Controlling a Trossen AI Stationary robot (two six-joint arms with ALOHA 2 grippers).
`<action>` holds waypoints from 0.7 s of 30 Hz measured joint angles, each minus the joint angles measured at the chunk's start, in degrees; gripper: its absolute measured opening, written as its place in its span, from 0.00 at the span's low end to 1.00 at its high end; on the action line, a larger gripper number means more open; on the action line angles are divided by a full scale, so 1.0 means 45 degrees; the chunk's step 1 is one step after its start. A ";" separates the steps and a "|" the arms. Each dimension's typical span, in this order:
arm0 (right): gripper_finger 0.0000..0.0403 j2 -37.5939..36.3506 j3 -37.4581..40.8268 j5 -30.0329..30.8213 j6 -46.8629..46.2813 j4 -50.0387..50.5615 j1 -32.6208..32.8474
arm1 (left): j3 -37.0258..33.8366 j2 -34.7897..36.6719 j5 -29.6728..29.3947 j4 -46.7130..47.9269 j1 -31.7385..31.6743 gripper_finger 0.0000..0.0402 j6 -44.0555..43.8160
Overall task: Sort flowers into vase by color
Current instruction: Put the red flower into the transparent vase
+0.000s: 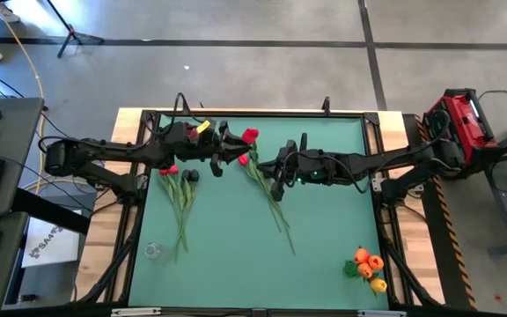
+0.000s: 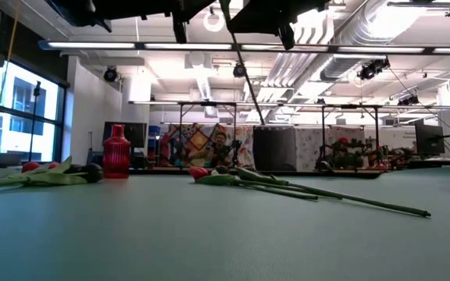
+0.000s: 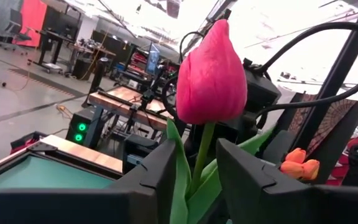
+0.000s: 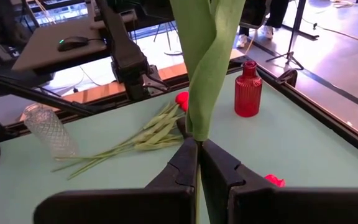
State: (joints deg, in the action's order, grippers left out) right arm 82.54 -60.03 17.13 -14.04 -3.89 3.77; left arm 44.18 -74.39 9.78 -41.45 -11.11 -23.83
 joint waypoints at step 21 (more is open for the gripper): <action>0.00 -0.0054 -0.0003 -0.0218 -0.0780 0.0414 -0.0005 | -0.0010 0.0269 0.0066 0.0599 -0.0024 0.00 0.1038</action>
State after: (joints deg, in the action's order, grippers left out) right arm 82.30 -60.05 16.15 -17.55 -2.03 3.75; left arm 44.14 -73.18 10.07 -38.75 -11.22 -19.17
